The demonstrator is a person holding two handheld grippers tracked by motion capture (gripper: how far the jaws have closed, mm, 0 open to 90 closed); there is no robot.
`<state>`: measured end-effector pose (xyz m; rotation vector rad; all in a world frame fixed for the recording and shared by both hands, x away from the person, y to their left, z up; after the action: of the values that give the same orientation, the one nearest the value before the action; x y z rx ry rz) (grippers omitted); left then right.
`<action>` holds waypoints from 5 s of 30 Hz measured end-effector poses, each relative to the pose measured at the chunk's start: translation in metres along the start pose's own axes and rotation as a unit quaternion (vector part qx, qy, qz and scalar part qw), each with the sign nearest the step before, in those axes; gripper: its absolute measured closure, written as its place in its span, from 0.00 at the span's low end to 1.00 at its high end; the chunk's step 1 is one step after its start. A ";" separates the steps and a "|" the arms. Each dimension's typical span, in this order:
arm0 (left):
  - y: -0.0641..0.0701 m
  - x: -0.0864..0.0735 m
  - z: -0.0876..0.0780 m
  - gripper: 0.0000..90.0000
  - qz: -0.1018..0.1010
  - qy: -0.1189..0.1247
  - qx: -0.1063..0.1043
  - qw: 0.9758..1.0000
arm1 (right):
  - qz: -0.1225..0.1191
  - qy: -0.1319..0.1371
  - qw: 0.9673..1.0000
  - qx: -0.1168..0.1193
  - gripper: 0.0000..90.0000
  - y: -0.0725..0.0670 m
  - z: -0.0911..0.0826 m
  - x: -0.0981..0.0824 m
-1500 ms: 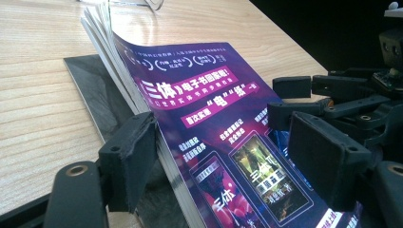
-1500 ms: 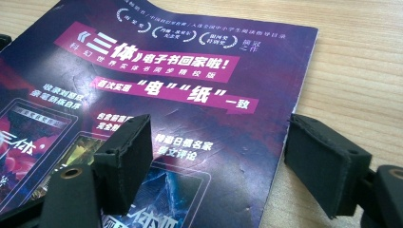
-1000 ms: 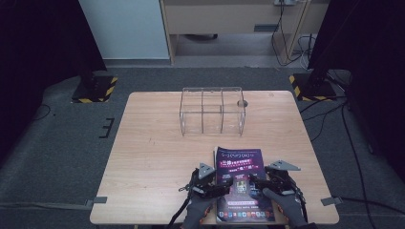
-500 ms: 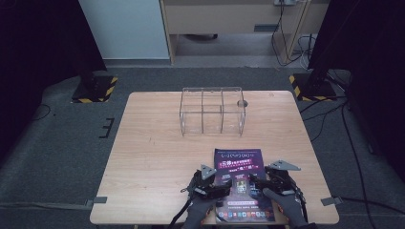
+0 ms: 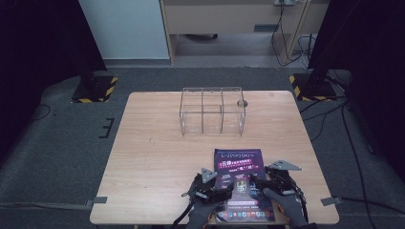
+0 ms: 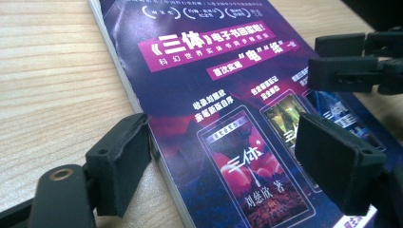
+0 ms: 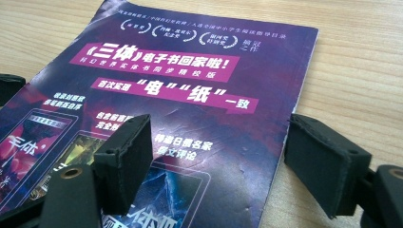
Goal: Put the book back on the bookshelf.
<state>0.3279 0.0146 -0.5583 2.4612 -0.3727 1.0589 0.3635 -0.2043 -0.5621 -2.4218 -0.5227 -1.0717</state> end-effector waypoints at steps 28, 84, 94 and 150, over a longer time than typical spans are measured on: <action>0.020 0.017 -0.010 0.20 0.018 0.053 -0.042 0.998 | 0.013 0.002 1.000 0.007 0.27 0.001 -0.001 0.000; 0.004 0.030 0.001 0.21 -0.024 0.033 -0.071 0.997 | 0.029 0.009 0.999 0.016 0.28 0.005 -0.002 0.000; 0.004 0.018 0.008 0.20 0.020 -0.003 -0.004 1.000 | 0.028 0.010 0.999 0.015 0.28 0.006 -0.002 0.001; -0.011 0.027 0.029 0.21 -0.006 0.004 0.023 1.000 | 0.030 0.012 0.999 0.008 0.30 0.006 -0.003 0.000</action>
<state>0.3688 0.0077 -0.5590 2.4946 -0.3354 1.0842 0.3650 -0.2108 -0.5618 -2.3920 -0.4470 -1.0658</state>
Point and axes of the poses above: each handheld gripper's, and its own axes: z roughly forward along the jaws, x roughly out of its top, y roughly to its right, the point moved 4 cm from there along z, roughly forward along the jaws, and after that the axes turned 5 degrees about x, right-handed, at the moved point
